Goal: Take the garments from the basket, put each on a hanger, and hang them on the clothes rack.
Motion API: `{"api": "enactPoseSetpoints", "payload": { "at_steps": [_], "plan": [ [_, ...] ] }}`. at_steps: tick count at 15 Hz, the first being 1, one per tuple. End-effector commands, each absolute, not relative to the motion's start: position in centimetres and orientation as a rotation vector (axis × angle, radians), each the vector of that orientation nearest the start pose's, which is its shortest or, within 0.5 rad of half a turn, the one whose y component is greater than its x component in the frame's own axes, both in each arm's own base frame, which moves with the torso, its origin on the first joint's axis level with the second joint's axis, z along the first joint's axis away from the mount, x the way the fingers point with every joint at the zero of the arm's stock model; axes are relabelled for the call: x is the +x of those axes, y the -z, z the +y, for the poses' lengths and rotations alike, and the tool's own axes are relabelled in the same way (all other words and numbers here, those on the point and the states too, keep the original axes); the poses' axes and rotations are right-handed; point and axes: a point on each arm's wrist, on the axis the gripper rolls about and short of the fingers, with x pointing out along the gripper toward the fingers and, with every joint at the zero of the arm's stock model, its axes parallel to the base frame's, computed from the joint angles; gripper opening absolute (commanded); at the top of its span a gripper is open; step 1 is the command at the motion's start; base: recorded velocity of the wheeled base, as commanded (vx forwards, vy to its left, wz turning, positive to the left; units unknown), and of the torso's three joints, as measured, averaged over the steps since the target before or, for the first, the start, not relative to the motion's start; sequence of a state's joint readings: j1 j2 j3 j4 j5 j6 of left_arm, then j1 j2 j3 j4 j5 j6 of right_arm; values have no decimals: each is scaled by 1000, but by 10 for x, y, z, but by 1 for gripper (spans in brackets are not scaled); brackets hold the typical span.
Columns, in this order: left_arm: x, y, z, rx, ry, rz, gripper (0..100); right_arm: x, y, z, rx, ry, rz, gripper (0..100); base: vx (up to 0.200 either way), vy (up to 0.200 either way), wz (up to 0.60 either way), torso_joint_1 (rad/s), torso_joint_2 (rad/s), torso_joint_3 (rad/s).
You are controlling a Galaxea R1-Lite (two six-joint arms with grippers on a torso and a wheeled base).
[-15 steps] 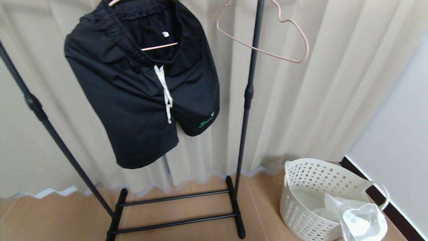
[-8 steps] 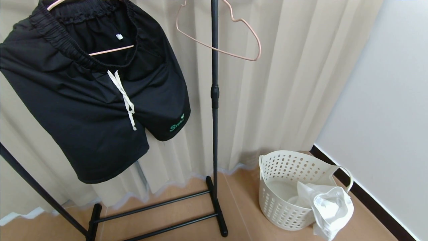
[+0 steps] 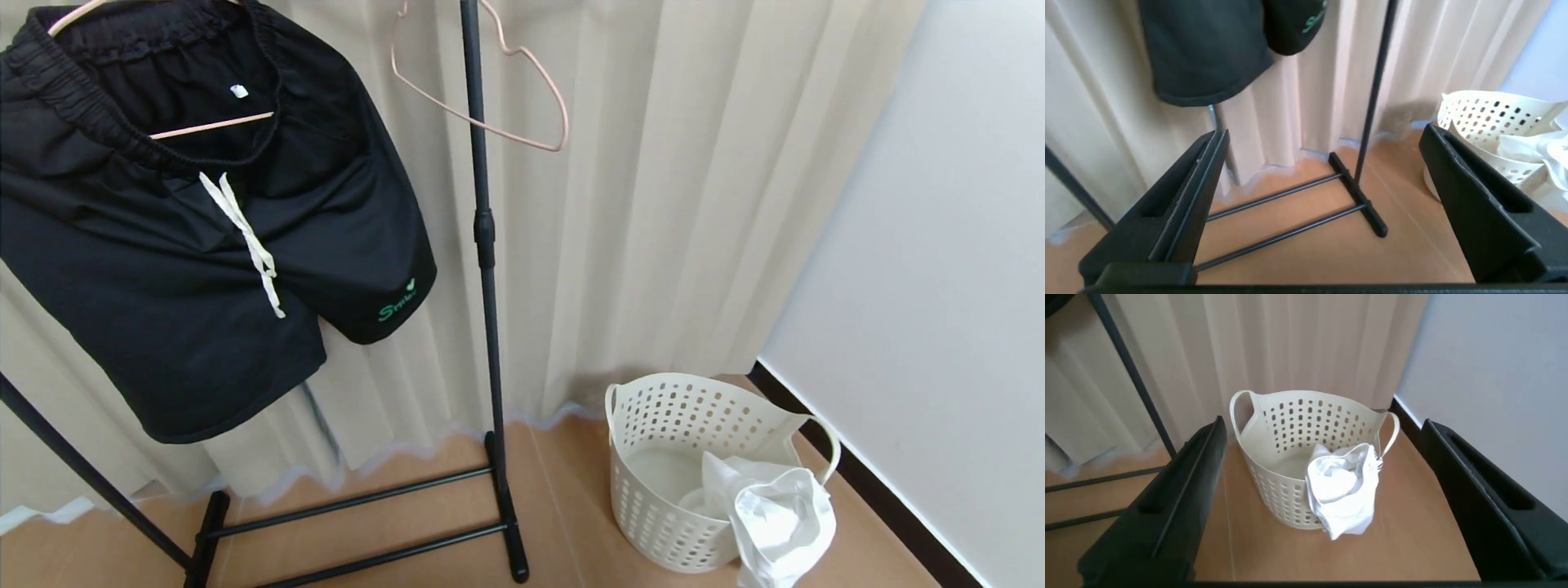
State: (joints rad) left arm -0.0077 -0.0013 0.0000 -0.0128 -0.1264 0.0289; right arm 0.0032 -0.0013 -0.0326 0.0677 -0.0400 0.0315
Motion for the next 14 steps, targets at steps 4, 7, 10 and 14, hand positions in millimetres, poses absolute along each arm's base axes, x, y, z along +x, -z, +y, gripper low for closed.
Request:
{"api": "enactPoseSetpoints", "payload": {
  "at_steps": [4,7,10,14],
  "plan": [
    [-23,-77,-3,30,133,-16,100,-25,-77,-1,31,37,35,100,0,0,-450,-1,3,3],
    [-23,-77,-3,30,133,-16,100,-25,-77,-1,30,37,35,100,0,0,-200,1,1,1],
    [-23,-77,-3,30,133,-16,100,-25,-77,-1,31,37,35,100,0,0,-400,0,0,6],
    [-23,-77,-3,30,133,-16,100,-25,-77,-1,30,37,35,100,0,-50,0,1,1,1]
  ]
}}
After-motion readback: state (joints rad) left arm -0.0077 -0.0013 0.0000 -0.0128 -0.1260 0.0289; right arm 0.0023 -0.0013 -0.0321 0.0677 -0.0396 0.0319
